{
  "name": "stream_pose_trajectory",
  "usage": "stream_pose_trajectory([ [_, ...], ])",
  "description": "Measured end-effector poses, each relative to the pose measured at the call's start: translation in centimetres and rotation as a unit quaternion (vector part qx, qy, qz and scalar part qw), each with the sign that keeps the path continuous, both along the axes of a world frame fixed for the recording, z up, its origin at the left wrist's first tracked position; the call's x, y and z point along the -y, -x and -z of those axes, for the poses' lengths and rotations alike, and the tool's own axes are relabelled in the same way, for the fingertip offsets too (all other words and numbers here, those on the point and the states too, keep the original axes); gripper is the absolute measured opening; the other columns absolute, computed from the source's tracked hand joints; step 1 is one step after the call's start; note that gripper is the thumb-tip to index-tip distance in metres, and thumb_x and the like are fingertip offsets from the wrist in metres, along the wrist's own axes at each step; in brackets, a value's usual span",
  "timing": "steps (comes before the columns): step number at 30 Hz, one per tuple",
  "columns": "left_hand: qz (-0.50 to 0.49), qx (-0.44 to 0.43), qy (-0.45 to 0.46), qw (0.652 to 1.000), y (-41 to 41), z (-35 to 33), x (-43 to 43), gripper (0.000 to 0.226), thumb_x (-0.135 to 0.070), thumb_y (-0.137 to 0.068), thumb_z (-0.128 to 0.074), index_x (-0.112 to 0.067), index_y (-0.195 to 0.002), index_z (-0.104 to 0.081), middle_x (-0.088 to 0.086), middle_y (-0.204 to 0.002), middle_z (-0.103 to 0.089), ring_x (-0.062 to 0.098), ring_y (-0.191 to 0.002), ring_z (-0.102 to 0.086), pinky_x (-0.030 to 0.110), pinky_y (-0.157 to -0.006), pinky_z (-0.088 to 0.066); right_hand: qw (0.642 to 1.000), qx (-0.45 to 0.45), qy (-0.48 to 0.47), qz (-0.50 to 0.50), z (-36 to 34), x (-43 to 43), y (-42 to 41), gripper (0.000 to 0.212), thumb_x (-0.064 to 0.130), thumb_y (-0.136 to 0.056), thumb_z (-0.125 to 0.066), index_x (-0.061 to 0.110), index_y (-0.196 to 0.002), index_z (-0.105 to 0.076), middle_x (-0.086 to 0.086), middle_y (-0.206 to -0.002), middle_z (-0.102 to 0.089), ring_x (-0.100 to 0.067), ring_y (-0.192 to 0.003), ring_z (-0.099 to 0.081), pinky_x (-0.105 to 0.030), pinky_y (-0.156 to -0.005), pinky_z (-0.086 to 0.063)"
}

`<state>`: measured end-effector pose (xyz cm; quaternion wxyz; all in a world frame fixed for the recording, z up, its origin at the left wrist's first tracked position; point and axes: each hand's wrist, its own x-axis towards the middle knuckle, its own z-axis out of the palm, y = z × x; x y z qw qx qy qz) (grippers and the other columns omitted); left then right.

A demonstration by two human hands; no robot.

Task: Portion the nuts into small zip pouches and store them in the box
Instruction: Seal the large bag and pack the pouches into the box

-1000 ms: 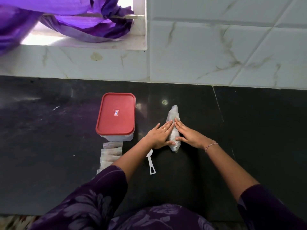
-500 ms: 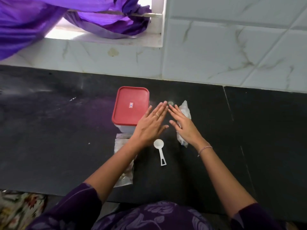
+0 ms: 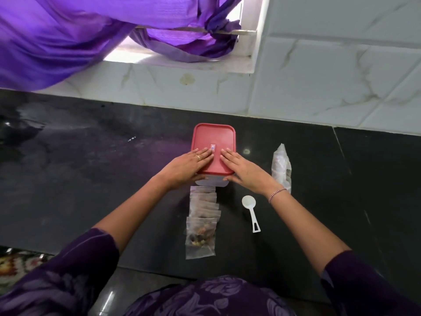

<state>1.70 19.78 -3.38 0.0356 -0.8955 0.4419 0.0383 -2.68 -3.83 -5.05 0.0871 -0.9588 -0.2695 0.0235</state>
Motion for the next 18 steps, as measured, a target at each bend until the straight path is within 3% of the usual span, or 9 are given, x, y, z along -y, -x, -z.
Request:
stream_pose_trajectory([
  [3,0.018,0.006,-0.013,1.0,-0.3,-0.2,0.1,0.068,-0.047,-0.102,-0.029,-0.014,-0.154,-0.001,0.006,-0.162,0.001,0.016,-0.15,0.0,0.026,-0.119,0.005,1.0,0.01,0.009,0.0,0.0,-0.2,0.1,0.075,0.052,-0.091,-0.025,0.006,-0.149,-0.017,-0.01,-0.158,-0.012,-0.02,-0.147,-0.006,-0.029,-0.119,-0.003],
  [8,0.015,0.005,-0.011,1.0,-0.4,0.3,0.3,0.085,-0.061,-0.087,0.005,-0.01,-0.153,-0.006,0.009,-0.161,-0.005,0.019,-0.15,-0.003,0.028,-0.119,0.005,0.999,0.035,-0.014,0.014,0.7,-0.5,0.4,0.078,0.057,-0.093,-0.011,0.003,-0.147,-0.025,-0.013,-0.155,-0.022,-0.023,-0.145,-0.016,-0.032,-0.119,-0.008],
  [14,-0.006,-0.023,0.091,0.996,-0.5,-0.1,0.2,0.099,-0.069,-0.083,0.01,-0.008,-0.148,-0.032,0.011,-0.155,-0.032,0.022,-0.145,-0.027,0.026,-0.115,-0.01,0.99,0.064,-0.112,0.064,0.0,-0.8,0.4,0.062,0.05,-0.096,-0.028,0.006,-0.135,-0.049,-0.01,-0.142,-0.048,-0.022,-0.134,-0.042,-0.026,-0.112,-0.023],
  [18,-0.008,-0.026,0.105,0.994,0.2,0.4,0.1,0.099,-0.07,-0.086,0.011,-0.007,-0.146,-0.038,0.012,-0.152,-0.037,0.024,-0.143,-0.032,0.033,-0.118,-0.018,0.984,0.062,-0.155,0.06,1.0,-0.8,1.0,0.055,0.042,-0.093,-0.043,0.006,-0.134,-0.051,-0.01,-0.141,-0.05,-0.021,-0.134,-0.041,-0.032,-0.113,-0.03],
])
